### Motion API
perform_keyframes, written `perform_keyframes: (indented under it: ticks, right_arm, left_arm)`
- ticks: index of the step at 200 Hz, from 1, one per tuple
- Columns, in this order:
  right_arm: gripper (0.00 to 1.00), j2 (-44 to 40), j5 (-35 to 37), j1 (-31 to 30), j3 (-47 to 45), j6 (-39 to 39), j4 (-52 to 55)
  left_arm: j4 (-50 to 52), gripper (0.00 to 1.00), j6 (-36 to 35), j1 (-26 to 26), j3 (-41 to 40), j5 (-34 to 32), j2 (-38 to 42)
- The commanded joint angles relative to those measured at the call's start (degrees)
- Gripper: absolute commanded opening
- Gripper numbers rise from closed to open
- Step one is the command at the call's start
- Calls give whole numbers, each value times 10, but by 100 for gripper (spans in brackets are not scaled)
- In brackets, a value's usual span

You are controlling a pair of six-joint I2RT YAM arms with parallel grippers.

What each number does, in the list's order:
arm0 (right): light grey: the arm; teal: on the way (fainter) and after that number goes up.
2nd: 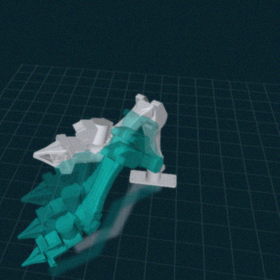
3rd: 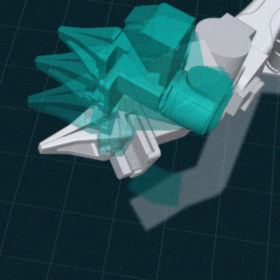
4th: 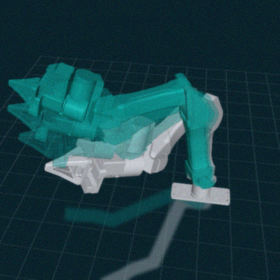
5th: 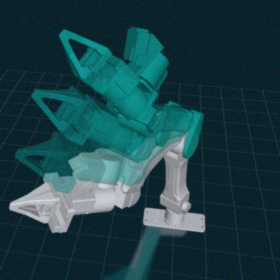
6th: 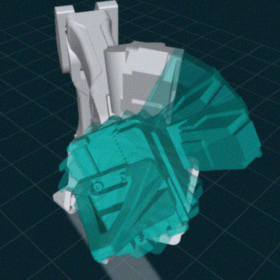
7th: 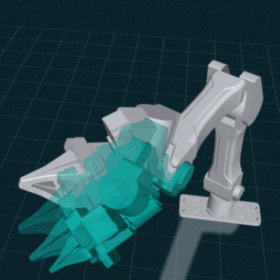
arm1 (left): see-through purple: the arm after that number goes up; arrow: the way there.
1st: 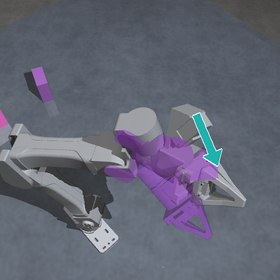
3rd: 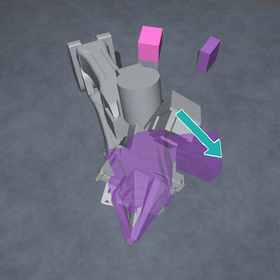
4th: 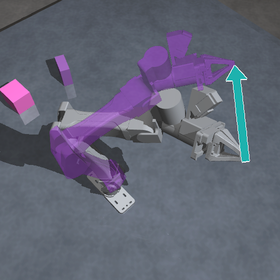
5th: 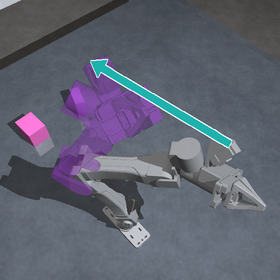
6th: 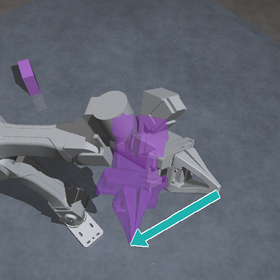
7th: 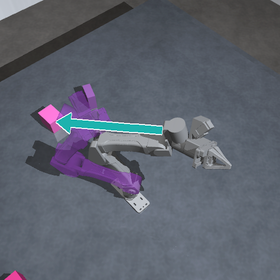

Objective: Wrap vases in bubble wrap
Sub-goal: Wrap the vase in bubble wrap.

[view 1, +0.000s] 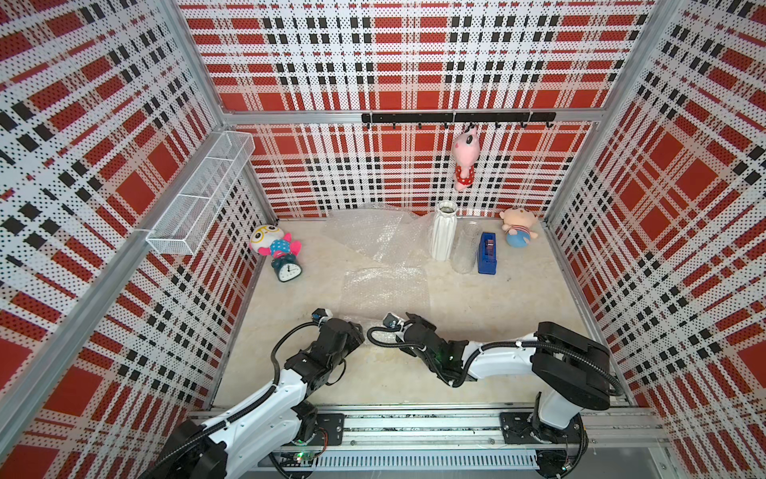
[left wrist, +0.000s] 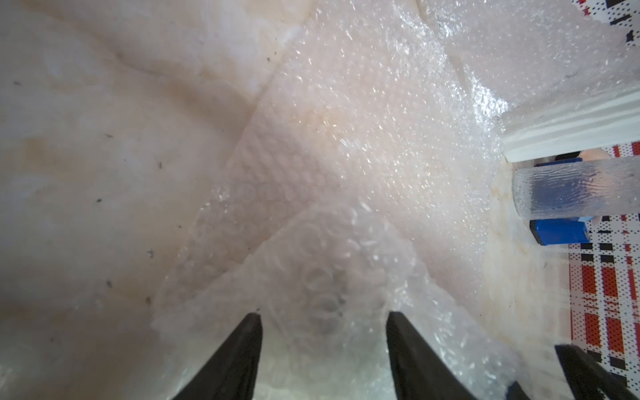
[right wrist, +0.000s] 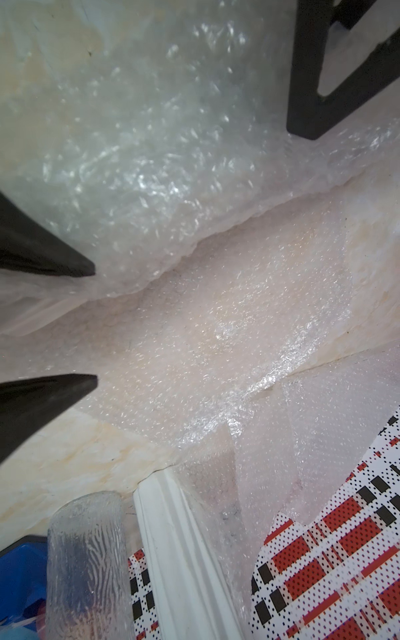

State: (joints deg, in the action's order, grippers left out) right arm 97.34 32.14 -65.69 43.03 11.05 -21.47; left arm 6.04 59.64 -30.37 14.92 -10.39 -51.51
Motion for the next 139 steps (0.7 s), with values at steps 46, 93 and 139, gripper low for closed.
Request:
perform_keyframes:
  ticks: [46,93,139]
  right_arm:
    - [55,19,-30,15,0,13,21]
    - [65,-16,-54,40,1,20,19]
    - [78,-85,-71,54,-4,62,26]
  left_arm:
    - [0,62,-52,28,32,7,-74]
    - [-1,62,-68,35,48,9,-114]
    - [-8,62,-74,34,55,8,-132]
